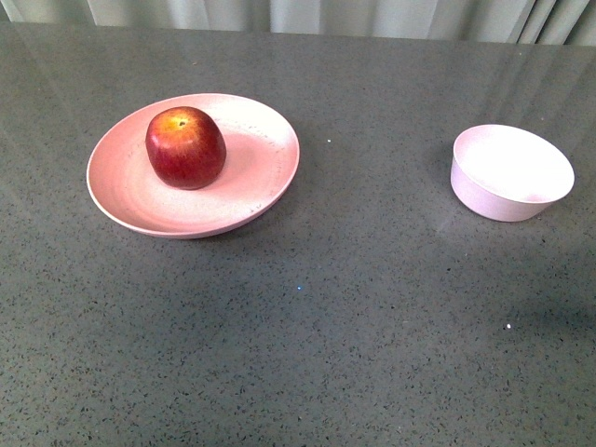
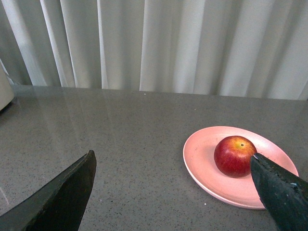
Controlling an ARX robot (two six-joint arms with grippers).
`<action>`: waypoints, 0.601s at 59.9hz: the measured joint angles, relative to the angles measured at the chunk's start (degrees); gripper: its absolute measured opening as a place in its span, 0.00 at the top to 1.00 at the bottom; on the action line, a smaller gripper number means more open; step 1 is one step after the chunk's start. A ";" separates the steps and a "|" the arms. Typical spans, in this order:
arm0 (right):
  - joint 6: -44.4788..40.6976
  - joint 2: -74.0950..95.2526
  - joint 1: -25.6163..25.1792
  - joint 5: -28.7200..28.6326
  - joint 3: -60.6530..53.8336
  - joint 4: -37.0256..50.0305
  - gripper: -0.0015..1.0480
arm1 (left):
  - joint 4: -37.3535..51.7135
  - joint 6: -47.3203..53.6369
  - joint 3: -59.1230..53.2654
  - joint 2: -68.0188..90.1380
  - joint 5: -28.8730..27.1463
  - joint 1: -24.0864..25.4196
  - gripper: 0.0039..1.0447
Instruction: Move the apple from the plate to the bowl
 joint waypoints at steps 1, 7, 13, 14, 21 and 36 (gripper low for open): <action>0.00 0.00 0.00 0.00 0.00 0.00 0.09 | 0.00 0.00 0.00 0.00 0.00 0.00 0.08; 0.00 0.00 0.00 0.02 0.00 0.00 0.09 | 0.00 0.00 0.00 0.00 0.00 0.00 0.08; 0.00 0.00 0.00 0.00 0.00 0.00 0.09 | 0.00 0.02 0.00 0.00 0.00 0.00 0.08; 0.00 0.00 0.00 0.00 0.00 0.00 0.09 | 0.00 0.02 0.00 0.00 0.00 0.00 0.08; 0.00 0.00 0.00 0.00 0.00 0.00 0.09 | 0.00 0.02 0.00 0.00 0.00 0.00 0.08; 0.00 0.00 0.00 0.00 0.00 0.00 0.09 | 0.00 0.02 0.00 0.00 0.00 0.00 0.08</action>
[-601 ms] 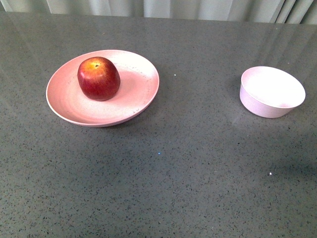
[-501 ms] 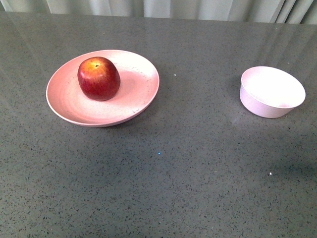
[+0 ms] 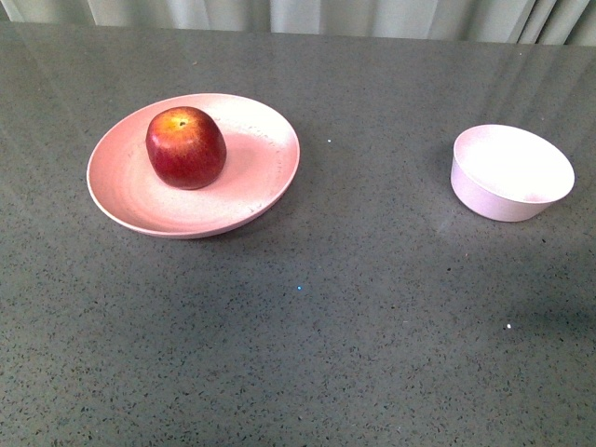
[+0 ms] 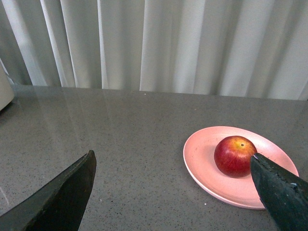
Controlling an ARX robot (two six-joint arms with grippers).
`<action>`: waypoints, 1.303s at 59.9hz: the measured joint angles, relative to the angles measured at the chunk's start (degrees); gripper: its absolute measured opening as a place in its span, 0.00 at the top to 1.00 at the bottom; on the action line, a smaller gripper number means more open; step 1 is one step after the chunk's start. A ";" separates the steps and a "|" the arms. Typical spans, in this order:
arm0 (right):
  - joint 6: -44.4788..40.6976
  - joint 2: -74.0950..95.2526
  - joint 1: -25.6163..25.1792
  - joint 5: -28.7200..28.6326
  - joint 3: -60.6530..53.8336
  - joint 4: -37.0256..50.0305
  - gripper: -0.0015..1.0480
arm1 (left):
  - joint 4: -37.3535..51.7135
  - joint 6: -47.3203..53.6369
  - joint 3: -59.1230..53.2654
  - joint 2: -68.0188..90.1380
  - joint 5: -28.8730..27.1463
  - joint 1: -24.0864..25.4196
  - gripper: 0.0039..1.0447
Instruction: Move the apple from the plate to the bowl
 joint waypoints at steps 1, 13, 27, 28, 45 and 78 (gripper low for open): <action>0.00 0.00 0.00 0.00 0.00 0.00 0.09 | -0.02 -0.02 0.00 0.00 0.00 0.00 0.08; 0.00 0.00 0.00 0.00 0.00 0.00 0.09 | 0.00 -0.02 0.00 0.00 0.00 0.00 0.08; 0.00 0.00 0.00 0.00 0.00 0.00 0.09 | 0.00 -0.02 0.00 0.00 0.00 0.00 0.08; 0.61 0.33 0.13 0.68 0.17 -0.44 0.09 | 0.00 0.00 0.00 0.00 0.00 0.00 0.08; 16.50 33.16 -3.91 7.04 16.28 -16.70 0.09 | 0.00 0.00 0.00 0.00 0.00 0.00 0.08; 4.55 88.48 -9.18 -6.67 35.47 11.87 0.09 | 0.00 0.00 0.00 0.00 0.00 0.00 0.08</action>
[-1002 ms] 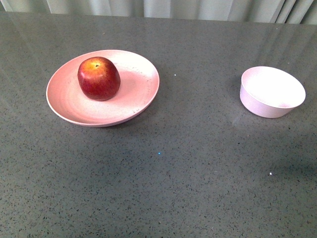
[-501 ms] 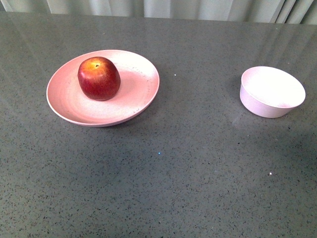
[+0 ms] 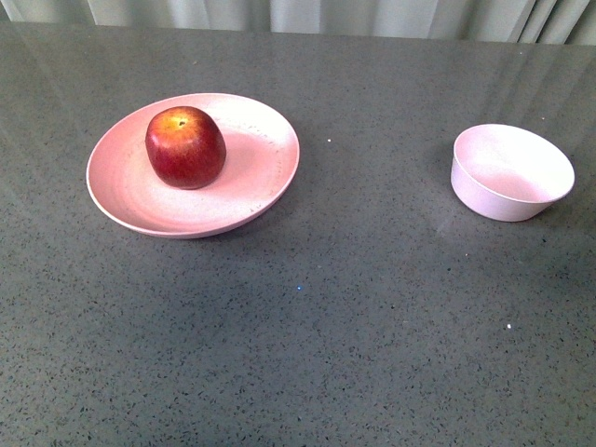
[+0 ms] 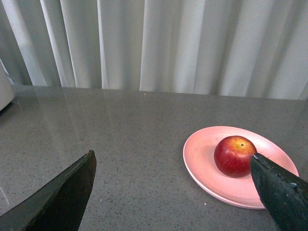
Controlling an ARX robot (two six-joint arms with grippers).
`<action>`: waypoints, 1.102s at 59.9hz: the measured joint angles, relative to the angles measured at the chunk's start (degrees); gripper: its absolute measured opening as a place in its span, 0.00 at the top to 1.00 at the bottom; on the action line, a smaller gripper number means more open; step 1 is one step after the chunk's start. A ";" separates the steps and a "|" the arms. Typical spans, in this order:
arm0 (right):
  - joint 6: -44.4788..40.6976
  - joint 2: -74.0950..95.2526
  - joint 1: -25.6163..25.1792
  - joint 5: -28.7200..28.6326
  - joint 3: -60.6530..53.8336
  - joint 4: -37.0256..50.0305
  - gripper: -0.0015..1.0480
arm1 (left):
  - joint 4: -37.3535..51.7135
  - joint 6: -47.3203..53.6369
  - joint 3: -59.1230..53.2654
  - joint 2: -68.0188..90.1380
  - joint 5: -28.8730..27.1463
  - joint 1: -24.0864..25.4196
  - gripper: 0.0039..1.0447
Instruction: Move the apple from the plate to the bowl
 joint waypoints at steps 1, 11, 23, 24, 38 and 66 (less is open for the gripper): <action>-0.07 0.70 0.15 0.09 0.46 0.02 0.09 | 0.00 -0.02 0.00 0.00 0.00 0.00 0.08; -0.35 10.99 3.06 1.14 7.10 0.85 0.09 | 0.00 -0.02 0.00 0.00 0.00 0.00 0.08; 0.13 17.35 5.27 1.75 11.58 1.14 0.09 | 0.00 0.00 0.00 0.00 0.00 0.00 0.08; 0.15 17.94 5.55 1.81 12.07 1.14 0.09 | 0.00 -0.02 0.00 0.00 0.00 0.00 0.08; 0.98 22.10 7.96 2.75 16.06 -0.17 0.16 | 0.00 0.00 0.00 0.00 0.00 0.00 0.08; 4.92 23.69 11.26 2.40 18.05 -3.80 0.92 | 0.00 -0.02 0.00 0.00 0.00 0.00 0.08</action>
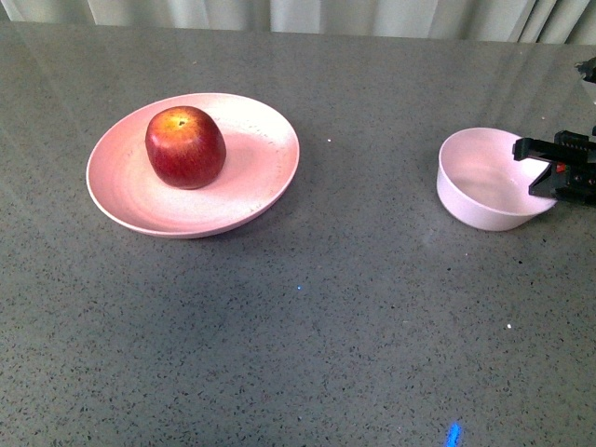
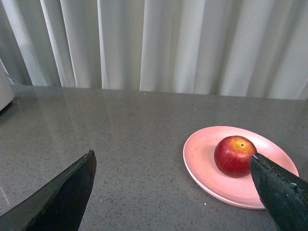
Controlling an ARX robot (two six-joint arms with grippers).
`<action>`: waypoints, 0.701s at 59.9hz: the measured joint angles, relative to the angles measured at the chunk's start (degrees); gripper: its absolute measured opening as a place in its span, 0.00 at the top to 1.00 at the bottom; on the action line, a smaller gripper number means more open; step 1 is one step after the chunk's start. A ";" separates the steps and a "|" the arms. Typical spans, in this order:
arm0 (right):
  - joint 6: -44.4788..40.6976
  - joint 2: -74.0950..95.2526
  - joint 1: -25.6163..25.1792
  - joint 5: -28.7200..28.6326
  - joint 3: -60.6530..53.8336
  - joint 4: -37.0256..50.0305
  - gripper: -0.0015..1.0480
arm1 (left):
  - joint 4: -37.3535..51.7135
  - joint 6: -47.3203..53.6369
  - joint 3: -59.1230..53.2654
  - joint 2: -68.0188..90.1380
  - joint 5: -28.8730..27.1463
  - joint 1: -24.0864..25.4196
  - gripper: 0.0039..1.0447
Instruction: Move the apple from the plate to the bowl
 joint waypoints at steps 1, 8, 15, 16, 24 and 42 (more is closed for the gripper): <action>0.15 -0.09 0.35 -0.15 0.00 -0.09 0.95 | 0.00 0.00 0.00 0.00 0.00 0.00 0.08; 1.09 -0.37 2.19 -1.09 0.28 -0.26 0.98 | 0.00 0.02 0.00 0.00 0.00 0.00 0.08; 1.97 -0.35 4.11 -1.18 1.40 -0.39 0.98 | 0.00 0.00 0.00 0.00 0.00 0.00 0.08; 2.08 -0.35 4.33 -1.16 1.57 -0.44 0.98 | 0.00 0.02 0.00 0.00 0.00 0.00 0.08; 3.39 0.63 6.23 -1.09 4.63 -1.27 0.98 | 0.00 0.00 0.00 0.00 0.00 0.00 0.08; 5.40 5.20 8.72 -0.83 8.63 -3.67 0.98 | 0.00 0.02 0.00 0.00 0.00 0.00 0.08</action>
